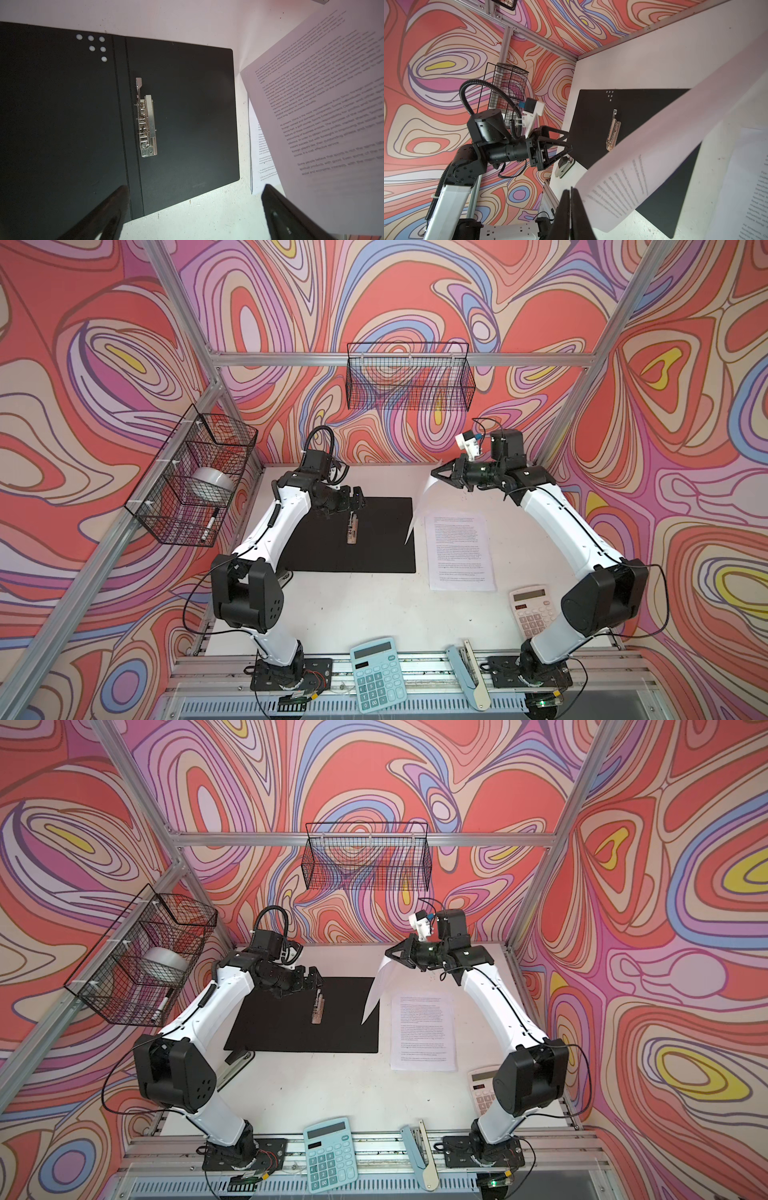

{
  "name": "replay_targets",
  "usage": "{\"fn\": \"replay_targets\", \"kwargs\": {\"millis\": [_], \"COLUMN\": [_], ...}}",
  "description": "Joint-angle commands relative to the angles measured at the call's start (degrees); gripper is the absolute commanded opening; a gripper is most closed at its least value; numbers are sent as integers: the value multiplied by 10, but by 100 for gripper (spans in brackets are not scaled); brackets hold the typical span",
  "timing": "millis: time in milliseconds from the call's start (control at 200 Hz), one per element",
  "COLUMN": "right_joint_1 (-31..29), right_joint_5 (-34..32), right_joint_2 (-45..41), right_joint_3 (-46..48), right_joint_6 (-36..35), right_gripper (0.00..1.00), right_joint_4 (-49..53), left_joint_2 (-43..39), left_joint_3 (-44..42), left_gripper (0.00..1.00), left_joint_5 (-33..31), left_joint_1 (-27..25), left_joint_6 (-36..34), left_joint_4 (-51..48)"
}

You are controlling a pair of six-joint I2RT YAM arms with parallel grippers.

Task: Put the files into the folder
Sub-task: 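Lift the top printed sheet with the right gripper and swing it toward the folder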

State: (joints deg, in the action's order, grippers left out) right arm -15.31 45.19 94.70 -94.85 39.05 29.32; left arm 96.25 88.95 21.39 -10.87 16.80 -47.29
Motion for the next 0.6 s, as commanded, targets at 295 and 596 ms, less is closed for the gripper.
{"fn": "replay_targets", "kwargs": {"millis": [295,596], "right_joint_1": [-37,-40], "right_joint_5": [-9,-24], "right_joint_2": [24,6], "right_joint_3": [-46,-6], "right_joint_6": [29,26], "right_gripper": [0,0], "right_joint_4": [-50,-69], "left_joint_2": [-10,-13], "left_joint_3": [4,3], "left_gripper": [100,100], "left_joint_5": [-16,-20], "left_joint_1": [9,11], "left_joint_6": [3,3], "left_joint_4": [9,10]}}
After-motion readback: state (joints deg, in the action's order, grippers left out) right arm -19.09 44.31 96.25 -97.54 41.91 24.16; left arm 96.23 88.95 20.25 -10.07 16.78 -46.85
